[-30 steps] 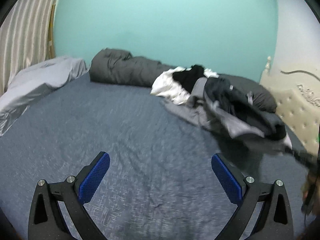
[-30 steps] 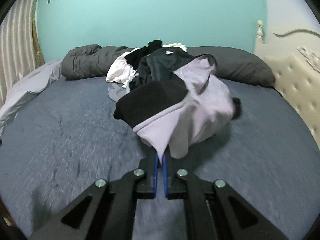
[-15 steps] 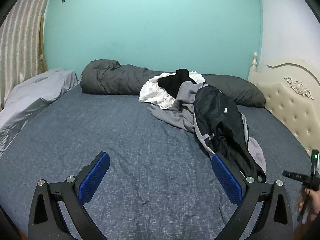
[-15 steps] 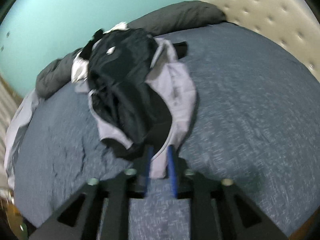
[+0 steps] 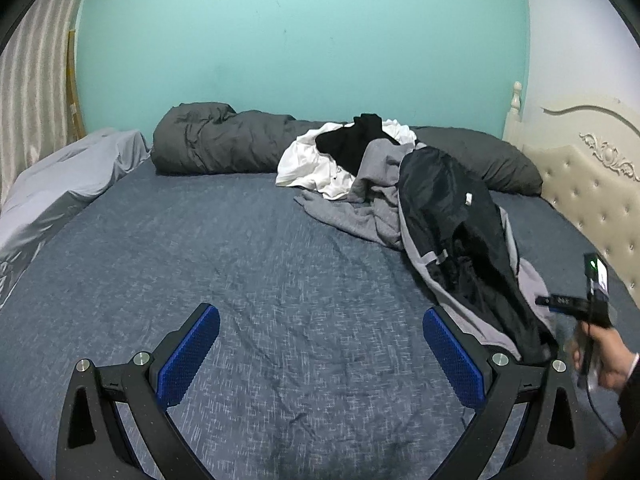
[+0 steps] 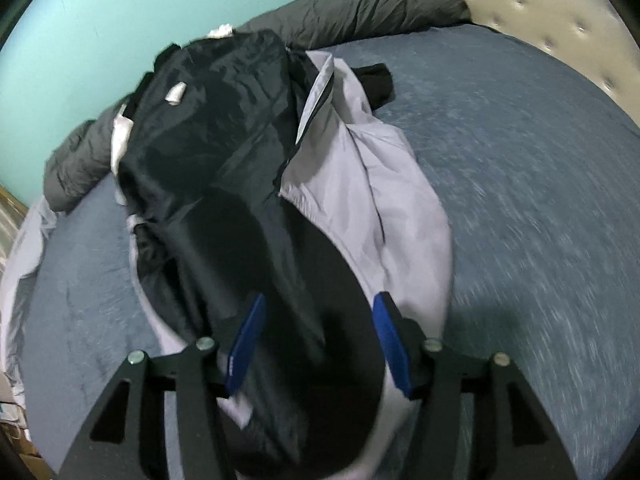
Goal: Fold clothes
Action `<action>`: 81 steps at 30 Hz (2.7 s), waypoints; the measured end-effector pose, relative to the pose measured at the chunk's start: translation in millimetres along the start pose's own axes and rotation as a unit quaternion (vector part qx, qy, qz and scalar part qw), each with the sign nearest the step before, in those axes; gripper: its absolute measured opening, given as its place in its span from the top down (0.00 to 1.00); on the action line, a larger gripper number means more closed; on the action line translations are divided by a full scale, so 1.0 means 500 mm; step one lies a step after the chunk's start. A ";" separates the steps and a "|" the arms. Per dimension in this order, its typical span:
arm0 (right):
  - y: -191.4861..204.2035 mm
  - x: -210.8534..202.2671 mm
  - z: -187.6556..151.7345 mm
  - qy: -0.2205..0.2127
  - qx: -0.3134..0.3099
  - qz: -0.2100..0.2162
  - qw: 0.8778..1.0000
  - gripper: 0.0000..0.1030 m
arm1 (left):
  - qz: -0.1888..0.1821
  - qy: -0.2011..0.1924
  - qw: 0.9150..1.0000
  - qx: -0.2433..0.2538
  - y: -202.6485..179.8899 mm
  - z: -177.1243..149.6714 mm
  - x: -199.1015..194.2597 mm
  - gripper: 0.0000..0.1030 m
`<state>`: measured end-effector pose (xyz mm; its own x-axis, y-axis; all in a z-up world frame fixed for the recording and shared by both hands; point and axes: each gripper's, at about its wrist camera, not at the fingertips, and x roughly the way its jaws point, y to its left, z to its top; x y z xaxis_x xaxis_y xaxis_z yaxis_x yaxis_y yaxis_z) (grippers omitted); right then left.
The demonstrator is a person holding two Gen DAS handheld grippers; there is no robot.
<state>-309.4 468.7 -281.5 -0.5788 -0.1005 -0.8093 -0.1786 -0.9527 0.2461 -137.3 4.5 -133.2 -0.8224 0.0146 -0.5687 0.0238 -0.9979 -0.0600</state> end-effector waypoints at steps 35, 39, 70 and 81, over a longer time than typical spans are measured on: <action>0.677 -0.259 -0.083 -0.026 -0.358 0.224 0.906 0.98 | 0.035 -0.034 0.998 -0.043 0.137 -0.001 -0.236 0.00; 0.748 -0.240 -0.207 0.027 -0.396 0.254 0.882 0.98 | 0.049 -0.032 0.997 -0.052 0.178 -0.017 -0.269 0.00; 0.293 -0.092 -0.328 0.134 -0.162 0.149 0.966 0.47 | -0.029 0.156 0.985 0.066 0.049 -0.240 0.123 0.00; 0.297 -0.007 -0.353 0.174 -0.094 0.184 0.963 0.47 | -0.071 0.185 0.979 0.045 0.045 -0.269 0.179 0.03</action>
<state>-193.3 276.7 -336.4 -0.2685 -0.5005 -0.8231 0.1539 -0.8658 0.4762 -133.9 -8.3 -295.9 -0.5509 0.1594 -0.8192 -0.1395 -0.9854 -0.0980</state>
